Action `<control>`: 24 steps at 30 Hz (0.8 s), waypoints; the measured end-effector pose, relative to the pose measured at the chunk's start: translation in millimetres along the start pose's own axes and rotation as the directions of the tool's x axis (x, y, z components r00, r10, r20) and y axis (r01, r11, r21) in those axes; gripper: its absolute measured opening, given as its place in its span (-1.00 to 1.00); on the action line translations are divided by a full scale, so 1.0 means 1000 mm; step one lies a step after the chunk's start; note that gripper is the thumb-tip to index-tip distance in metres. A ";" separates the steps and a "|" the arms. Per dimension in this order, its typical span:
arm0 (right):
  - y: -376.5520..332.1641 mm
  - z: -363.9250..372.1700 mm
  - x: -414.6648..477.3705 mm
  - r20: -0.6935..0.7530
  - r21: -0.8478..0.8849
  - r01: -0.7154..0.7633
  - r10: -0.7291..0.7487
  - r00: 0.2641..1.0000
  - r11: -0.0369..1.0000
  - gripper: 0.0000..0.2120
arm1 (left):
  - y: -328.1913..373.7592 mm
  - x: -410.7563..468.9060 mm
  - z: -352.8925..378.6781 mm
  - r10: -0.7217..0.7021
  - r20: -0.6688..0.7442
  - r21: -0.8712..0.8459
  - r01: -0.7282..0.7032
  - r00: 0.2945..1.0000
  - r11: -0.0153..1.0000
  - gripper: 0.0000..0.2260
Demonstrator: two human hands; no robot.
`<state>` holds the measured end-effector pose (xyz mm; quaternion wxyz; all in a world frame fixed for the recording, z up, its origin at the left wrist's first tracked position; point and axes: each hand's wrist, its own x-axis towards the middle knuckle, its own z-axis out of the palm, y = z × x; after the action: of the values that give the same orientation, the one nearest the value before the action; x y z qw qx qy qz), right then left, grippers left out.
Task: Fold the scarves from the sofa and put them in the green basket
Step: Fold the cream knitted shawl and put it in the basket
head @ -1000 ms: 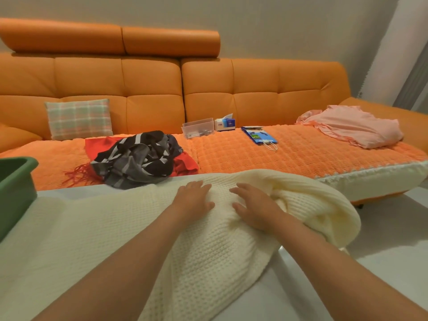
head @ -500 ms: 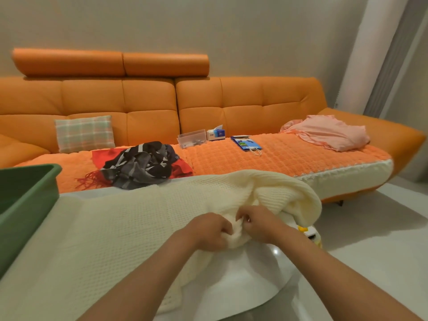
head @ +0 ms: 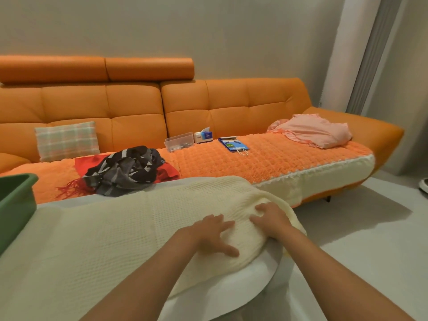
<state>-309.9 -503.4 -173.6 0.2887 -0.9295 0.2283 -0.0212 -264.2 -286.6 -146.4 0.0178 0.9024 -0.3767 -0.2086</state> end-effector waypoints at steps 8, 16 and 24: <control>-0.046 0.016 -0.013 0.003 -0.487 0.133 -0.151 0.988 0.863 -0.48 | -0.007 0.001 0.004 0.020 -0.178 -0.253 -0.066 0.984 0.965 -0.46; -0.136 0.056 -0.066 0.203 -0.215 0.506 -0.469 0.860 0.835 -0.52 | -0.095 -0.091 0.008 -0.345 -0.563 -0.259 0.236 0.751 0.937 -0.63; -0.220 0.126 -0.122 0.222 -0.223 0.466 -0.421 0.880 0.856 -0.49 | -0.194 -0.209 0.045 -0.586 -0.387 -0.144 0.581 0.712 0.801 -0.65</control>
<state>-307.0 -223.2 -147.1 0.1647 -0.9860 -0.0165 0.0208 -282.6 2.0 -147.8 0.0354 0.9976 -0.0589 -0.0103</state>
